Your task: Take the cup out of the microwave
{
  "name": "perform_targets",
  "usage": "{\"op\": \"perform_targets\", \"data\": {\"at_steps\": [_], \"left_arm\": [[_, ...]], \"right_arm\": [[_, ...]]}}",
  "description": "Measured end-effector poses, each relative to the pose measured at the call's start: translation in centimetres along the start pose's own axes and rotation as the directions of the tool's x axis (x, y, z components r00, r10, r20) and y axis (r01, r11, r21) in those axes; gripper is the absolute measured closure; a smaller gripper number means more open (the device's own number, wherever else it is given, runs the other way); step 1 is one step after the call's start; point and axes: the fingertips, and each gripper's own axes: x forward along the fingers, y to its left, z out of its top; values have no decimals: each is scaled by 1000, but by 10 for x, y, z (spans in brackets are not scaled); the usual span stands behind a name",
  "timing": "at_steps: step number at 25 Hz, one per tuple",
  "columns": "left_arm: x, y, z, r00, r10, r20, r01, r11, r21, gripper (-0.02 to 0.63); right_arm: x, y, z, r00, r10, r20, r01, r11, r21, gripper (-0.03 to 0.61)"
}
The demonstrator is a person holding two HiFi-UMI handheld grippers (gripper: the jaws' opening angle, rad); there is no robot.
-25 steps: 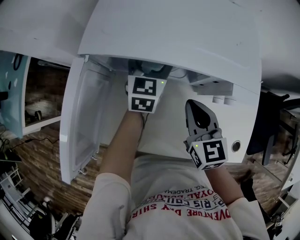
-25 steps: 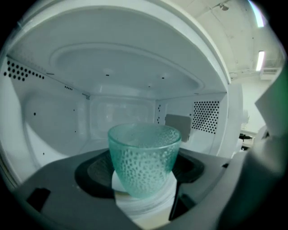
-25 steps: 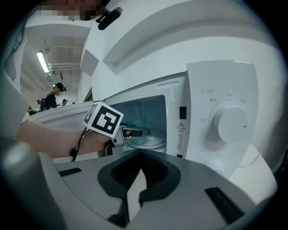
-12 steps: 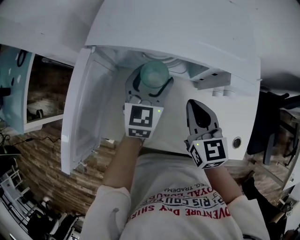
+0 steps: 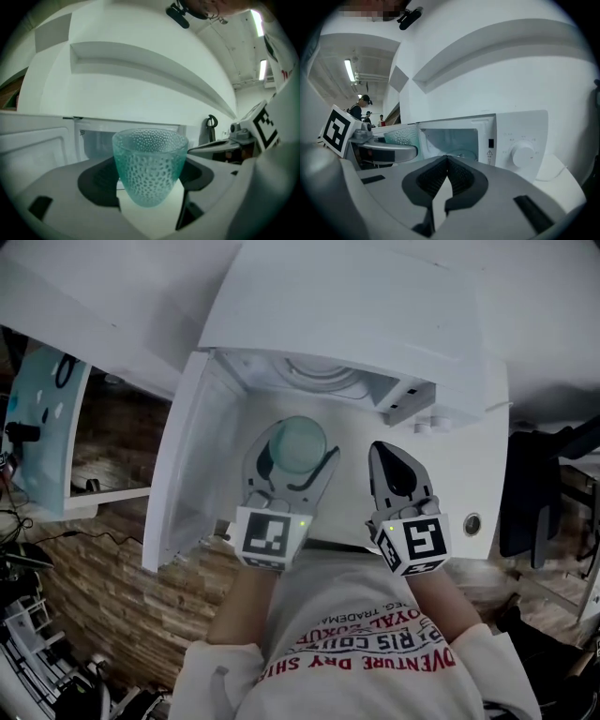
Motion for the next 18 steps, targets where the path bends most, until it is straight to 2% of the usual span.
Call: {"op": "perform_targets", "data": {"at_steps": [3,9,13,18], "left_arm": [[-12,-11,27,998,-38,40,36,998,41,241],[-22,-29,77,992,-61,114,50,994,96,241],[-26,-30,104,986,-56,156,37,992,121,241],[-25,-35,130,982,-76,173,51,988,146,241]], "right_arm": [[-6,3,18,999,-5,42,5,1000,-14,568],[-26,-8,59,991,-55,125,61,997,-42,568],[-39,-14,90,976,-93,196,105,993,-51,568],[-52,-19,131,954,-106,282,129,989,-65,568]]}}
